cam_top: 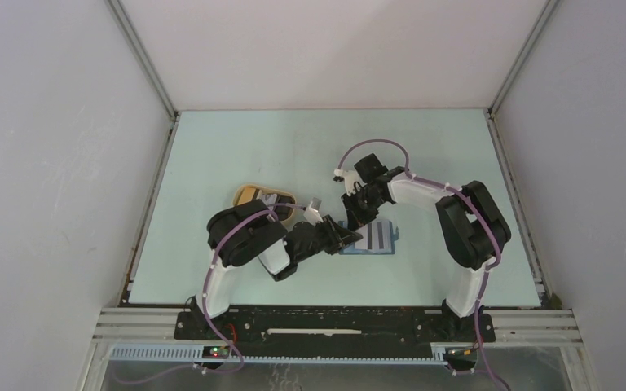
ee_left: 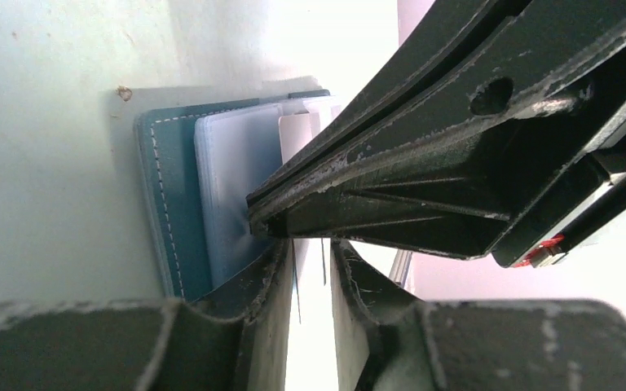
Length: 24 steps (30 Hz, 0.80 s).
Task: Put the credit cards into the card holder
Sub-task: Insert the credit card into the card holder.
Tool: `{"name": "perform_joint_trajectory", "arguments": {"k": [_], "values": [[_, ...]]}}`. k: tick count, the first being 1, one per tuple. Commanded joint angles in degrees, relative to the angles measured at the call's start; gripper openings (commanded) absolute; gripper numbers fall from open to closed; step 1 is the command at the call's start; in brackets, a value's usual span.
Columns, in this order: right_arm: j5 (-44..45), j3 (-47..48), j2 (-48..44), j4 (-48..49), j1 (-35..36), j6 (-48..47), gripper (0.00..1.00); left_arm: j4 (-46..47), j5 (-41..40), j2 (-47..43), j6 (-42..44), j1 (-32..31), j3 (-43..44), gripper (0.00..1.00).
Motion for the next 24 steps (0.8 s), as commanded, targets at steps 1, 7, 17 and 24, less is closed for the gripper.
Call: {"name": "perform_joint_trajectory", "arguments": {"k": [1,7,17,24], "values": [[3.39,2.98,0.24,-2.78,0.09,-3.02,0.12,2.13,1.01,-2.54,1.83,-0.52,-0.44,0.28],[5.41,3.19,-0.58,-3.95,-0.11,-4.82,0.12,2.0,1.24,-2.99,1.9,-0.49,-0.7,0.28],[1.81,3.68,-1.52,-6.27,-1.8,-7.63,0.13,1.86,2.03,-3.38,1.98,-0.78,-0.87,0.26],[-9.48,3.82,-4.1,-8.11,-4.37,-9.96,0.18,1.8,1.8,-3.66,1.89,-1.1,-1.62,0.23]]}}
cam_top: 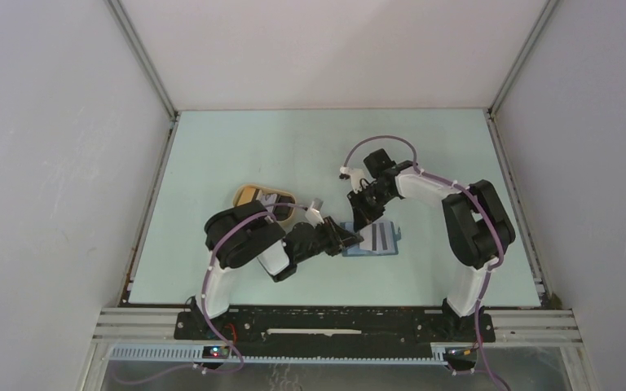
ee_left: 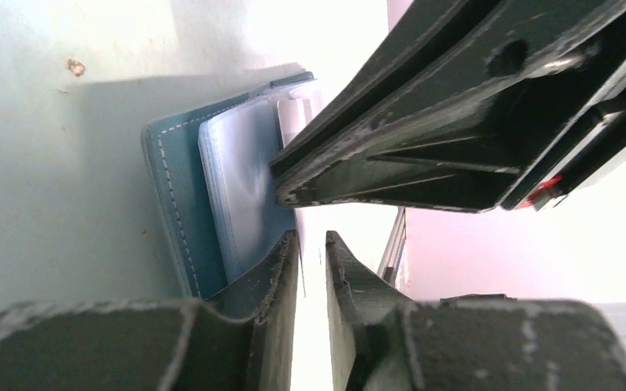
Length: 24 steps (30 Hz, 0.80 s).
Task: Put the credit cards into the card holder
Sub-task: Insert the credit card into the card holder.
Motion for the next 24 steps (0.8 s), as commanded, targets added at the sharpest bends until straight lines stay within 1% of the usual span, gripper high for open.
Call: {"name": "perform_joint_trajectory", "arguments": {"k": [1,14,24], "values": [[-7.67,2.02,-4.03,-2.36,-1.48,-3.17,0.19,1.88,0.31,-2.55,1.89,-0.54,-1.29,0.23],[-9.14,2.37,-3.6,-3.66,-2.01,-4.67,0.2,1.47,0.79,-3.07,2.08,-0.66,-1.94,0.2],[-10.76,2.38,-4.3,-4.26,-3.67,-5.02,0.19,-2.65,1.17,-3.66,1.71,-0.82,-0.26,0.12]]}}
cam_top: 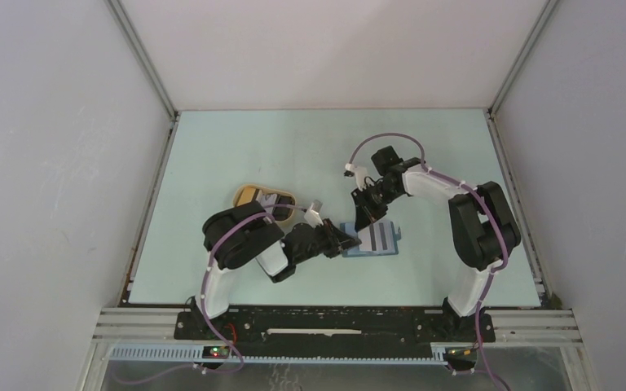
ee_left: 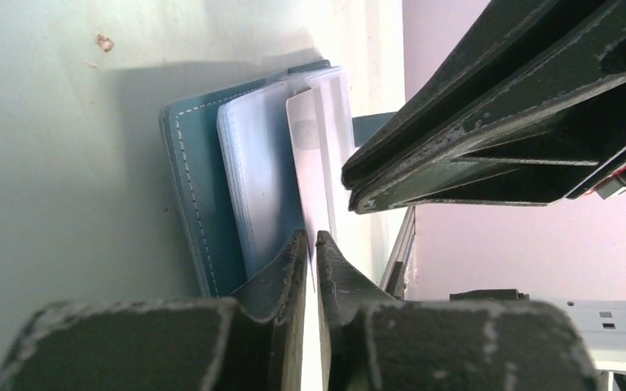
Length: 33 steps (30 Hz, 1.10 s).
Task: Put the credit cards into the card holder
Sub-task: Insert the credit card into the card holder.
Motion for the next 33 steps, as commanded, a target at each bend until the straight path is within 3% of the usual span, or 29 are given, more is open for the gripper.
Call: {"name": "perform_joint_trajectory", "arguments": {"k": [1,18,33], "values": [[-1.88,2.35,-2.58,-0.92,-0.76,-1.06,0.19,-1.84,0.87,-2.78,1.29,-0.78,1.33,0.12],[-3.97,2.35,-4.52,-1.15,-2.24,-0.46,0.19,-8.2,0.42,-2.05,0.32,-2.44,7.65,0.09],[-0.49,2.35,-3.47,-1.52,-3.25,-0.35,0.19,-16.45,2.01,-2.53,3.89,-2.42,11.64,0.2]]}}
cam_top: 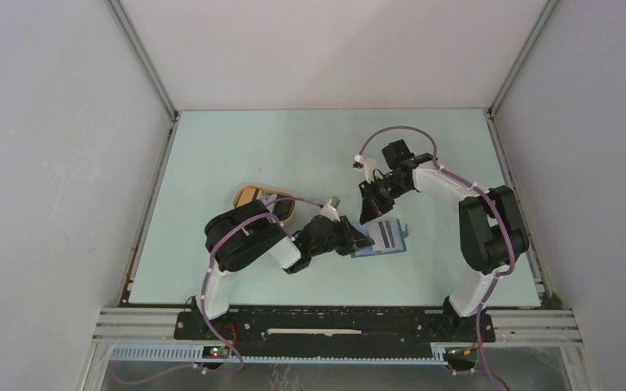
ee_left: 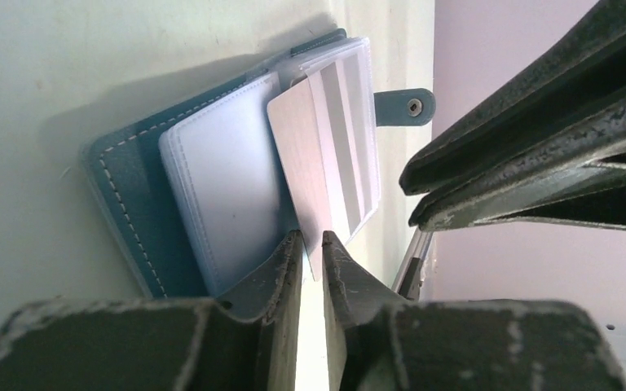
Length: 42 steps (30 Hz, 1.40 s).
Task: Put the credit cards into the card holder
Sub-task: Insert the credit card into the card holder.
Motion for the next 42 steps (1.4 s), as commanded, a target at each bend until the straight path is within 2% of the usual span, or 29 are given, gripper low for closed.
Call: {"name": "perform_joint_trajectory", "arguments": {"k": [1,8,19,42], "values": [[2.51,1.85,0.17,-0.12,0.72,0.72,0.19,-0.87,0.69,-2.33,2.33,-0.19,1.62,0.21],[10.48,1.86,2.19,2.02,4.12,3.56,0.17,-0.52,0.63,-2.41,2.54,-0.19,1.44,0.21],[16.17,1.85,5.14,2.7,7.28,3.86,0.15,1.66,0.53,-3.99,3.14,-0.19,0.44,0.21],[27.92,3.78,3.93,-4.13,7.91,-6.62,0.14,0.55,1.71,-3.83,4.19,0.42,2.09,0.23]]}}
